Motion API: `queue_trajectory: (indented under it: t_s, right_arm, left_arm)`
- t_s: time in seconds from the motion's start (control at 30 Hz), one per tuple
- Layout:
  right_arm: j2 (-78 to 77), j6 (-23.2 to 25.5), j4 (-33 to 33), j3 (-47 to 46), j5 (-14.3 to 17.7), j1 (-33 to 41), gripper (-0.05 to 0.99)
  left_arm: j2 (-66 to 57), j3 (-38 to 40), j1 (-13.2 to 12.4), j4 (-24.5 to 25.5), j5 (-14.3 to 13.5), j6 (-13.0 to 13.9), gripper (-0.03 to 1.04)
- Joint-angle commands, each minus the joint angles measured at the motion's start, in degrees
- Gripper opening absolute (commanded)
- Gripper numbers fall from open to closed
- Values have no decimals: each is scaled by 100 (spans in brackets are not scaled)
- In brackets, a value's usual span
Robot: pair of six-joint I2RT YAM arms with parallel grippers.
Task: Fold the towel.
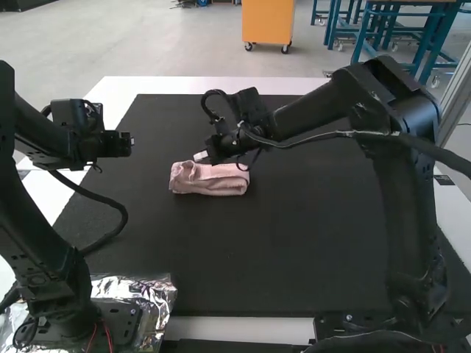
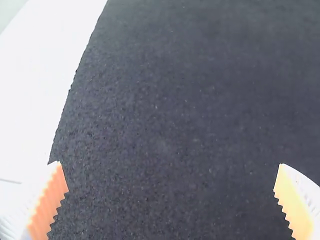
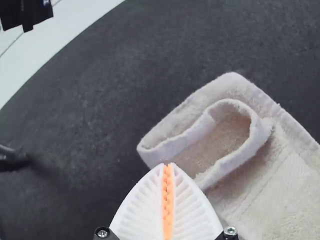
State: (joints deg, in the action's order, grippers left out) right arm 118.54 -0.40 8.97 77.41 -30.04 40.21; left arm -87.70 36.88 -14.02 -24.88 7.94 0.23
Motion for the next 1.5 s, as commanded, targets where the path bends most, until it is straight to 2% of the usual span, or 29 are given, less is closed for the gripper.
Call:
queue_trajectory:
  t_s: [0.0, 0.4, 0.73, 1.0, 1.33, 1.47]
  right_arm:
    - [134, 155, 157, 3, -186, -74, -2]
    - [811, 287, 720, 55, -388, -83, -2]
    - [1145, 489, 1063, 293, -573, -74, -2]
    - [1549, 577, 1089, 714, -634, -74, -2]
    - [2164, 744, 1529, 1022, -1056, -92, -2]
    - [2270, 788, 1643, 1013, -1056, -101, -2]
  left_arm:
    - [-54, 29, -13, -78, 14, 65, 97]
    - [-54, 56, 260, -227, -56, 30, 97]
    - [-160, 29, 268, -254, -56, 12, 97]
    - [-239, -6, 260, -245, -56, 3, 97]
    - [-239, -6, 260, -271, -47, 3, 97]
    - [-230, 12, 260, -315, -56, 3, 97]
